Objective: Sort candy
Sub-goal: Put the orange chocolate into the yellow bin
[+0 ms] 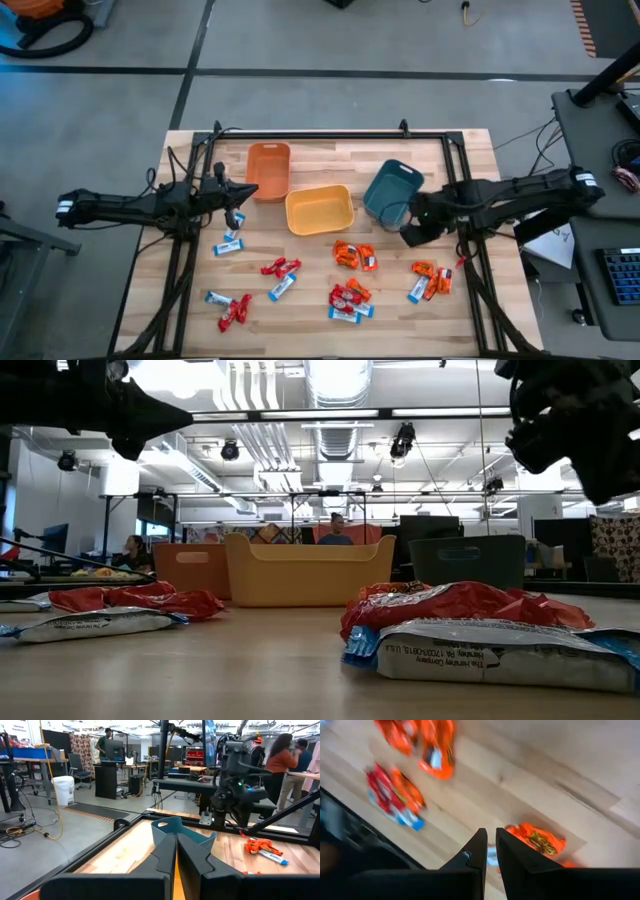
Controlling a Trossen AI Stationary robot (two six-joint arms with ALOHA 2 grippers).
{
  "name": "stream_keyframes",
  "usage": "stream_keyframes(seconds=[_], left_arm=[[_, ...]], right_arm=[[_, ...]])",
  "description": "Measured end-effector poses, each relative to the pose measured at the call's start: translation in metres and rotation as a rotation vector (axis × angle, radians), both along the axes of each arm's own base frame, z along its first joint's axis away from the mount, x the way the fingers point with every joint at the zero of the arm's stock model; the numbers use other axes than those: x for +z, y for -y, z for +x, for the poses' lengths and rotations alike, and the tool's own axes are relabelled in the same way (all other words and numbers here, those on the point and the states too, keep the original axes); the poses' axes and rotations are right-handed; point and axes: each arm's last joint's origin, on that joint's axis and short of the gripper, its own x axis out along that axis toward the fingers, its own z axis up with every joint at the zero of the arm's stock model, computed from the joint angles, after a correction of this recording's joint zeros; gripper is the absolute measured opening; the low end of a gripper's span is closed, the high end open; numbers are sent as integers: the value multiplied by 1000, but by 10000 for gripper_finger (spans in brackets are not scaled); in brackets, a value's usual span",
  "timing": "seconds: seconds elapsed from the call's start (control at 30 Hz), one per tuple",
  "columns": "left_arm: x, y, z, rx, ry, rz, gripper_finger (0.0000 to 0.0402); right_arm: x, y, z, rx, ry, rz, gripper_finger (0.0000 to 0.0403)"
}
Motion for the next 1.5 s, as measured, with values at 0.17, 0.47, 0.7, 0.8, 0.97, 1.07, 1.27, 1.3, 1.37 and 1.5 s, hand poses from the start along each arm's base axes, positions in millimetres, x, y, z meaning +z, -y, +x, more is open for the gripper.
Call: stream_keyframes(seconds=[0.17,0.47,0.7,0.8,0.97,1.07,1.27,1.3,1.37,1.5], left_arm=[[0,0,0,0,2,0,0],[3,0,0,1,33,0,0],[4,0,0,1,42,0,0],[4,0,0,1,43,0,0],[4,0,0,1,45,0,0],[4,0,0,1,45,0,0],[4,0,0,1,46,0,0],[4,0,0,1,46,0,0],[4,0,0,1,46,0,0],[4,0,0,1,46,0,0]], right_arm=[[10,-26,15,293,74,-207,34],[23,-52,29,506,81,-495,36],[19,-57,42,494,43,-491,106],[16,-59,45,466,15,-478,154],[5,-63,44,451,-60,-340,207],[-7,-69,39,524,-105,-297,215],[-30,-82,29,680,-173,-325,211],[-34,-83,28,682,-187,-327,210],[-40,-82,26,679,-218,-330,210],[-47,-81,26,678,-240,-354,210]])
